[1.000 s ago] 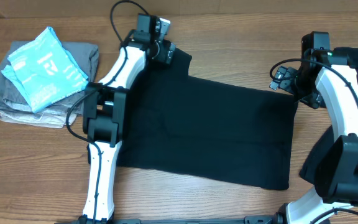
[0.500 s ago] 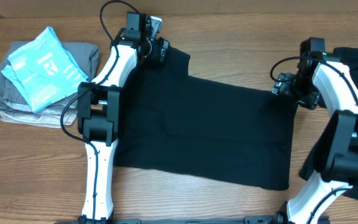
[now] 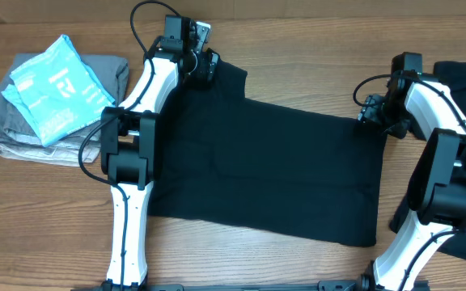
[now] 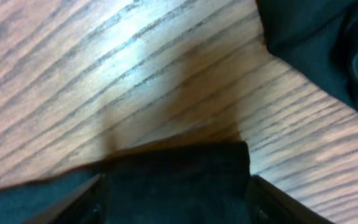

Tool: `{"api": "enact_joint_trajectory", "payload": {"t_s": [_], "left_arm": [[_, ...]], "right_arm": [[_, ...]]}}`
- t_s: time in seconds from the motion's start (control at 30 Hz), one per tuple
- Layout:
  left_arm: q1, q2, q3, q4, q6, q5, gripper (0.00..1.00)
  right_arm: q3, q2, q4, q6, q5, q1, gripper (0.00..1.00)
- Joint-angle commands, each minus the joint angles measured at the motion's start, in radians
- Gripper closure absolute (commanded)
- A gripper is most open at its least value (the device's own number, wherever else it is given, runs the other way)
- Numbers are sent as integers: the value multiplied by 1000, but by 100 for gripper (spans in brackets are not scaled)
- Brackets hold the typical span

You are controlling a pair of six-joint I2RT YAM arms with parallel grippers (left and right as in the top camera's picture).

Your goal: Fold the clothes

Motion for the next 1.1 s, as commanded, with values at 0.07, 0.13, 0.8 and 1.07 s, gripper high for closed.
{"api": "enact_joint_trajectory", "payload": {"t_s": [0.07, 0.13, 0.8, 1.07], "left_arm": [[-6, 49, -11, -38, -29, 31, 25], [-6, 49, -11, -45, -29, 31, 25], [0, -10, 45, -158, -29, 29, 96], [23, -21, 217, -280, -29, 30, 96]], "right_arm": [[-1, 12, 4, -3, -8, -1, 32], [-11, 12, 8, -3, -7, -2, 29], [-111, 12, 175, -56, -61, -1, 96], [-29, 12, 195, -57, -124, -1, 96]]}}
